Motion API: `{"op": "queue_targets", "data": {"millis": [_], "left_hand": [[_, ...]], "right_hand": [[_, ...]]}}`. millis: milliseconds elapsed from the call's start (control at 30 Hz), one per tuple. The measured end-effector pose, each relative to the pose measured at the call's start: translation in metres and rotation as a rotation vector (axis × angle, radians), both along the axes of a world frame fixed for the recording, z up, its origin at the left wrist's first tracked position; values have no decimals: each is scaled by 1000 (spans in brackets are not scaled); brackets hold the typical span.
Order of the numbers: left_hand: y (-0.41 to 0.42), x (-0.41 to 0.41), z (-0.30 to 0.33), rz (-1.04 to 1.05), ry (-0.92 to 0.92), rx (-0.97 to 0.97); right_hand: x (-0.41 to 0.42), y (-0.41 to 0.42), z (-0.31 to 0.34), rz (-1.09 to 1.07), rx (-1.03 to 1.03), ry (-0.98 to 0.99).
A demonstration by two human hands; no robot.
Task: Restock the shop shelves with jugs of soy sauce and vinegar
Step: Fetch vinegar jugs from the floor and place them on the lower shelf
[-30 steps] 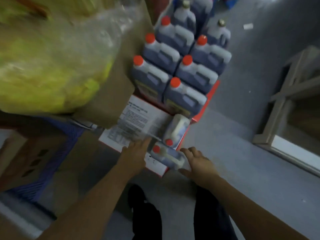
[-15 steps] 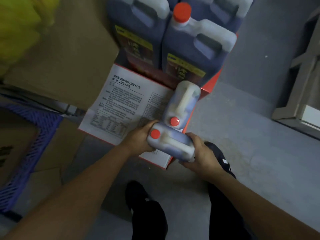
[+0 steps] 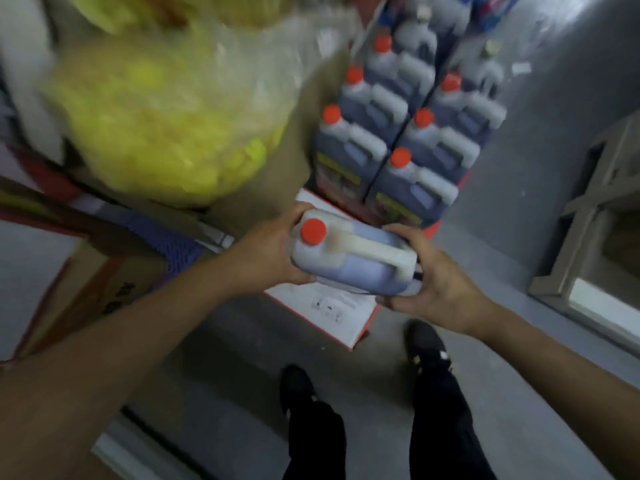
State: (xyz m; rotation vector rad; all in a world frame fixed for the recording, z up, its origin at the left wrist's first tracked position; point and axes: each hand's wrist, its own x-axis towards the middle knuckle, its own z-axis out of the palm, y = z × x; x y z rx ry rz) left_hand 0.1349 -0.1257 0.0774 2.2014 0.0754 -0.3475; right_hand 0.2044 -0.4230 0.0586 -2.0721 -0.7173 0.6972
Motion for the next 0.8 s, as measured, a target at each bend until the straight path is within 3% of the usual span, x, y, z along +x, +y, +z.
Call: {"op": "queue_targets", "data": {"millis": [200, 367, 433, 500, 600, 800], "left_hand": [[45, 25, 277, 215, -227, -33], [31, -8, 517, 480, -519, 29], [15, -32, 586, 599, -642, 38], [0, -63, 640, 745, -771, 64], [-21, -112, 698, 924, -948, 24], [-59, -233, 758, 1314, -1314, -114]], "right_hand": [[98, 71, 261, 194, 306, -175], [117, 134, 495, 222, 646, -226], [108, 158, 580, 229, 787, -283], [87, 179, 658, 314, 912, -340], [39, 198, 745, 516, 989, -224], [-88, 225, 836, 959, 1095, -167]]}}
